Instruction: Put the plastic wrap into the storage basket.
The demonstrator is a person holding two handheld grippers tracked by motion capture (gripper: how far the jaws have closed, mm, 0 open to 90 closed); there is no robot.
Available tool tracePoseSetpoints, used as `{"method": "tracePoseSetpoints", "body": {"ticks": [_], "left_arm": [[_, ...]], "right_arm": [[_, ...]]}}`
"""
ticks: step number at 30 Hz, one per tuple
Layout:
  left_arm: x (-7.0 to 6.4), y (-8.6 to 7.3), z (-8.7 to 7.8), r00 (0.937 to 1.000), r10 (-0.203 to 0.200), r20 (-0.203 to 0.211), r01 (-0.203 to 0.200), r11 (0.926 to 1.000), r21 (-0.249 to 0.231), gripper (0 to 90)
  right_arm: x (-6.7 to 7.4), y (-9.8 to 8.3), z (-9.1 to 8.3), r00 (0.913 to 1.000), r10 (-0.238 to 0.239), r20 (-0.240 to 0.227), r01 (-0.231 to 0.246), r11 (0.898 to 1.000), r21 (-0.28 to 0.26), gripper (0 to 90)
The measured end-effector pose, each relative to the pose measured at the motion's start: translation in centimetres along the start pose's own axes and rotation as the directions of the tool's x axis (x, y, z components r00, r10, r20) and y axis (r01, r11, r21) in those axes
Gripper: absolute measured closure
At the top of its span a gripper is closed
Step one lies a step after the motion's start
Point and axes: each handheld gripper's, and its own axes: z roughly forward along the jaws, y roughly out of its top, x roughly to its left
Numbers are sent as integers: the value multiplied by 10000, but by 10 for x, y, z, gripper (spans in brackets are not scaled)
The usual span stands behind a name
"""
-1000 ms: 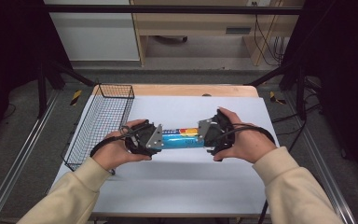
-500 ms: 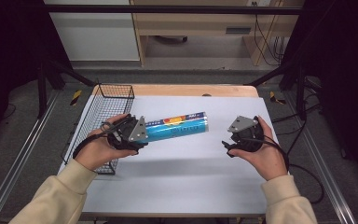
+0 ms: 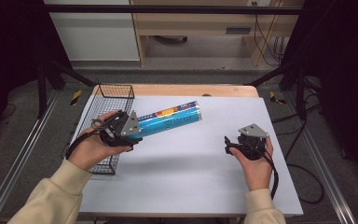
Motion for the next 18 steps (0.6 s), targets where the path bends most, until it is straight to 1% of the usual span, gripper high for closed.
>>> {"method": "tracePoseSetpoints", "body": {"ticks": [1,3,4,5,8,9,12,13,15,16,17,18], "left_arm": [[0,0,-2,10000,-20,-8,20,9999,130,312],[2,-1,-1,10000,-56,16,56,10000,-2,312],[3,-2,-2,9999,-102,28,101,9999,39,312],[3,-3,-3,9997,-213,-98,213,9998,28,312],[6,-6,-6,9995,-293,-148,296,9994,172,312],[6,-7,-7,9991,-382,-163,384,9992,110,312],[9,-10,-10,9981,-560,-267,564,9983,170,313],[9,-12,-11,9975,-626,-318,630,9980,100,313],[11,-14,-15,9963,-741,-444,746,9972,105,313],[11,-14,-16,9956,-816,-468,820,9966,74,313],[12,-15,-17,9943,-943,-490,948,9955,74,313],[12,-16,-19,9937,-983,-542,990,9950,92,313]], "right_arm": [[0,-3,1,9999,112,-8,-112,9999,101,98],[0,-8,2,9999,103,-9,-103,9995,296,85],[-1,-10,3,9998,208,32,-210,9991,375,82],[-1,-12,4,9993,368,68,-371,9984,421,79],[-5,-17,6,9991,375,175,-385,9975,590,79],[-5,-17,6,9991,407,132,-415,9969,673,77],[-6,-20,6,9978,634,177,-647,9948,786,77],[-6,-21,6,9976,653,211,-668,9948,773,78],[-7,-23,6,9963,723,457,-754,9946,709,77],[-7,-24,6,9941,890,626,-935,9930,724,77],[-8,-25,6,9931,944,689,-991,9927,682,73],[-8,-26,7,9927,931,768,-984,9928,683,71]]}}
